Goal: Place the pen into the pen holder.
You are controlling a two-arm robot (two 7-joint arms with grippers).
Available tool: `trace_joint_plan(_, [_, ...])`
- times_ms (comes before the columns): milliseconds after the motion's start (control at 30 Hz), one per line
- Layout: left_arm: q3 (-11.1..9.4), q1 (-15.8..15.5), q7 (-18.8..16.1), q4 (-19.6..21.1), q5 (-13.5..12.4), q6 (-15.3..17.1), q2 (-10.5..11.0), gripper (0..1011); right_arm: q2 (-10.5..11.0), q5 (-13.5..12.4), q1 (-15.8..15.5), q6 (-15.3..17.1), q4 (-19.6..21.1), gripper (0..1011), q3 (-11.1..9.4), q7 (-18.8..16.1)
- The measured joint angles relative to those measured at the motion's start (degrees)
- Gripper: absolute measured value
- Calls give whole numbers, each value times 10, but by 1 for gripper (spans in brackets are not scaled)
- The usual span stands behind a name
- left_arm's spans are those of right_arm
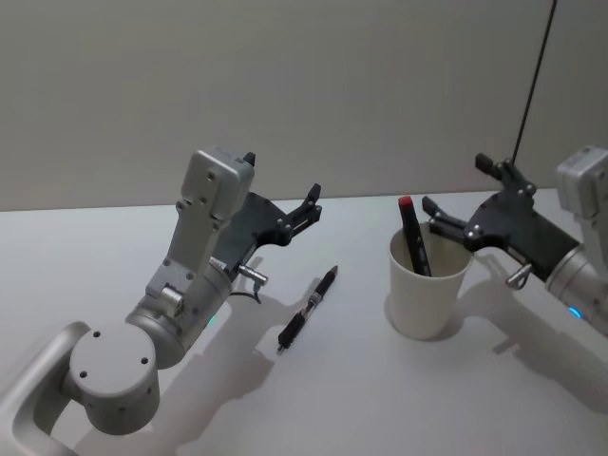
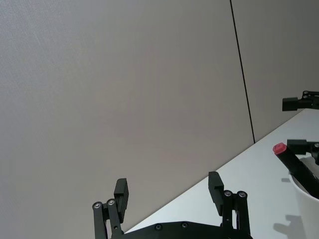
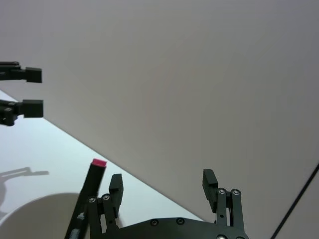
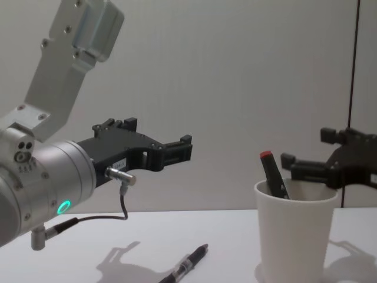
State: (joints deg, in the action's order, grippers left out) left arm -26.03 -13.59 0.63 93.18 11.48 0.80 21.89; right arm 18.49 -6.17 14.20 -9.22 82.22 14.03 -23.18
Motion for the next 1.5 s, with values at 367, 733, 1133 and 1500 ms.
trace_joint_plan(367, [0, 0, 0, 0, 0, 0, 0, 1000, 0, 3, -4, -7, 0, 1001, 4, -10])
trace_joint_plan(733, [0, 0, 0, 0, 0, 0, 0, 1000, 5, -50, -9, -44, 14, 1001, -7, -1])
trace_joint_plan(1133, [0, 0, 0, 0, 0, 0, 0, 1000, 14, -135, -21, -55, 35, 1001, -22, 5])
trace_joint_plan(1500, [0, 0, 0, 0, 0, 0, 0, 1000, 33, -191, -35, 4, 58, 1001, -37, 12])
